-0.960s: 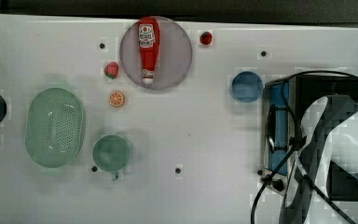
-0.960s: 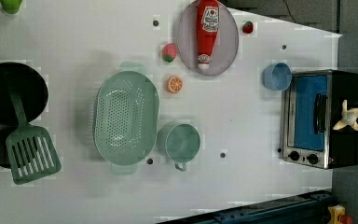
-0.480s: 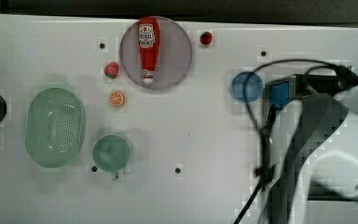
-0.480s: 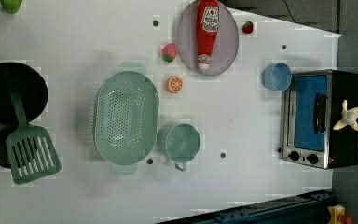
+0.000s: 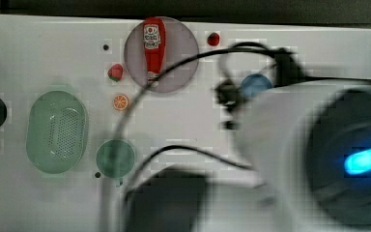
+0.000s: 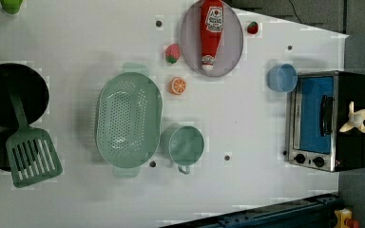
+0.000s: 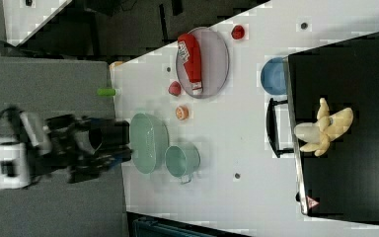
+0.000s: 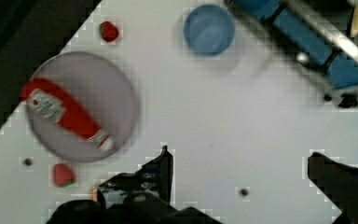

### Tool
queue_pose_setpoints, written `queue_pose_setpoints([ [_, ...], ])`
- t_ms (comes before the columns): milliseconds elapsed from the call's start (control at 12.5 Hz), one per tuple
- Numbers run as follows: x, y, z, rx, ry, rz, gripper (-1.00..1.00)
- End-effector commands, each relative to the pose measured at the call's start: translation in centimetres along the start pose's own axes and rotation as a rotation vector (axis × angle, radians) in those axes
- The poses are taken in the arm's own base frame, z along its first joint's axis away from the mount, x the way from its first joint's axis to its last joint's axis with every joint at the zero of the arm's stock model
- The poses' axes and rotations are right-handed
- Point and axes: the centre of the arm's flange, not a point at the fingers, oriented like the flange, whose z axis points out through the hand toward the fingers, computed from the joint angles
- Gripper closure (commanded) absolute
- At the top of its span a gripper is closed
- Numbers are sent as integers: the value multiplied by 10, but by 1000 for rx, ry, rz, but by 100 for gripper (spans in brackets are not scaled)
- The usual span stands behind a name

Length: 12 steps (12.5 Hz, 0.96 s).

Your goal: Pick banana from table and place on oven.

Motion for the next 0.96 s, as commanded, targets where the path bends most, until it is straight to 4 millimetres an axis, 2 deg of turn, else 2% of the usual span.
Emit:
queue_pose_setpoints([
  [80,-46,-23,23,-56,-47,182,-100],
  [240,-61,-22,17,-66,-51,162,-100],
  [960,-60,-18,15,-61,-47,168,-100],
])
